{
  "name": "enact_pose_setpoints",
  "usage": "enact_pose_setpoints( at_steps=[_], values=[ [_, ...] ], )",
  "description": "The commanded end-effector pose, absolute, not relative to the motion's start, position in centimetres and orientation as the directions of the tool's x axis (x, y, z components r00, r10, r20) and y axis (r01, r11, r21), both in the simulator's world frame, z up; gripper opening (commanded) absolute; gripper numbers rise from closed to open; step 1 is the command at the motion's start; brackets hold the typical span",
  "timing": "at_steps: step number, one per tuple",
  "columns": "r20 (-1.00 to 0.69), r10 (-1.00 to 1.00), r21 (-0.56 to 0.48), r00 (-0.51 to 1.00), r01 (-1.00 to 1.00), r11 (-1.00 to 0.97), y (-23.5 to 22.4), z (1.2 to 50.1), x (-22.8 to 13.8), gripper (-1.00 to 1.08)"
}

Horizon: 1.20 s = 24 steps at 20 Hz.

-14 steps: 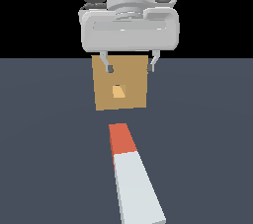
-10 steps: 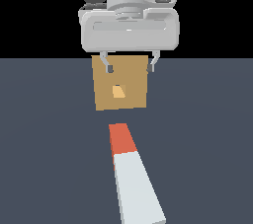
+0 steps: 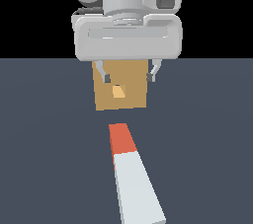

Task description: Insert the peg into the horizontal hole in a box.

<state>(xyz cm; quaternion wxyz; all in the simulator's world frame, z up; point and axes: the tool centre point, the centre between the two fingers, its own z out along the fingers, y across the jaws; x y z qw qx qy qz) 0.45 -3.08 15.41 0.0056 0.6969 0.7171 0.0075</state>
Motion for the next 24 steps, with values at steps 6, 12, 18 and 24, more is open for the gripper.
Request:
enact_pose_setpoints(
  at_steps=[6,12,18,24],
  values=[
    [0.001,0.996,0.012,-0.094,0.995,0.094,-8.3,12.3,0.1,1.0],
    [0.001,0.988,0.006,-0.153,0.988,0.153,-12.9,9.7,0.2,1.0],
    [0.0,0.981,0.002,-0.192,0.981,0.192,-15.9,7.9,0.6,1.0],
    [0.0,0.978,0.0,-0.208,0.978,0.208,-17.3,7.1,0.9,1.0]
  ],
)
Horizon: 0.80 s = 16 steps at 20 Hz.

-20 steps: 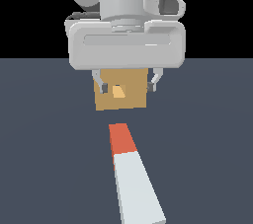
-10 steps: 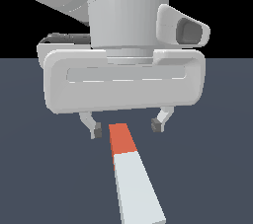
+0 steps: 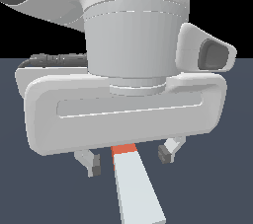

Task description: Insert the peg into the horizontal hole in a box.

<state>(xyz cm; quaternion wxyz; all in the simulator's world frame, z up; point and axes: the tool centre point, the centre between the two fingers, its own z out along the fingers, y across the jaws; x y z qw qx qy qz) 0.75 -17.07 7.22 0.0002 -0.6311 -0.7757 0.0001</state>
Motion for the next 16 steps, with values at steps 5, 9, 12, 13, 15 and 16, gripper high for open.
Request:
enact_pose_setpoints(
  at_steps=[5,9,12,13,15,16],
  values=[
    [0.0,0.978,-0.001,-0.206,0.978,0.206,-17.3,7.0,0.8,1.0],
    [0.0,0.978,0.0,-0.207,0.978,0.207,-17.3,5.9,0.8,1.0],
    [0.0,0.978,0.0,-0.208,0.978,0.208,-17.3,4.3,0.8,1.0],
    [0.0,0.978,0.0,-0.208,0.978,0.208,-17.3,3.8,0.8,1.0],
    [0.0,0.978,0.0,-0.208,0.978,0.208,-17.3,2.9,0.8,1.0],
    [0.0,0.978,0.0,-0.209,0.978,0.209,-17.3,2.6,0.8,1.0]
  ],
)
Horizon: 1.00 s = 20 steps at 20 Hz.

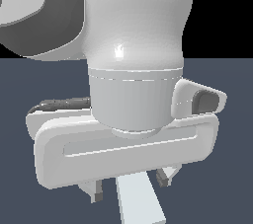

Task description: Insert the peg into the horizontal hole in a box.

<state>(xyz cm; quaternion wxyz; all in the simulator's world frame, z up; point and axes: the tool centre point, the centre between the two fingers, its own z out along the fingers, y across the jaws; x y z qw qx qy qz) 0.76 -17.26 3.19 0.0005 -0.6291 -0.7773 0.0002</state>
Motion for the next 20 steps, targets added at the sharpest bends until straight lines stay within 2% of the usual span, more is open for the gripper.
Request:
enact_pose_setpoints(
  at_steps=[1,5,6,20],
  values=[
    [0.0,0.978,0.0,-0.209,0.978,0.209,-17.27,2.37,0.82,1.0],
    [0.0,0.978,0.0,-0.209,0.978,0.209,-17.31,2.08,0.92,1.0],
    [0.0,0.978,0.0,-0.209,0.978,0.209,-17.31,2.08,0.92,-1.0],
    [0.0,0.978,0.0,-0.208,0.978,0.208,-16.67,2.25,0.86,-1.0]
  ],
)
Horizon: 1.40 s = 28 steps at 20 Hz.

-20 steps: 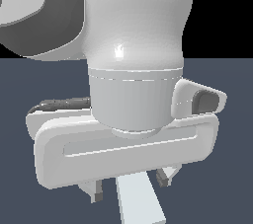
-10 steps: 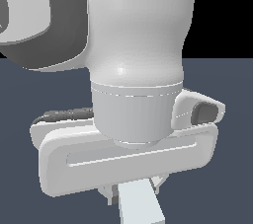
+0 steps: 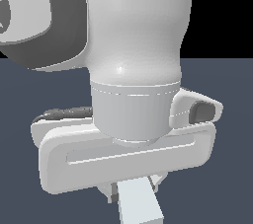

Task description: Insert the peg into the horizontal hole in a box.

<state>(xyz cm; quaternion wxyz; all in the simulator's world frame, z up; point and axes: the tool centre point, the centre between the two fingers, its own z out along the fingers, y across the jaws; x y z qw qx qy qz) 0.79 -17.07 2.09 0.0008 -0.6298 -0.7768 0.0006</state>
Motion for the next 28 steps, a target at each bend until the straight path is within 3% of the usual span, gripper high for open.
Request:
enact_pose_setpoints(
  at_steps=[1,19,28],
  values=[
    [0.0,0.978,0.0,-0.207,0.978,0.207,-16.3,2.3,0.8,-1.0],
    [0.0,0.985,0.0,-0.173,0.985,0.173,-2.2,6.5,-0.1,-1.0],
    [0.0,0.986,0.0,-0.168,0.986,0.168,0.1,7.2,-0.1,-1.0]
  ],
)
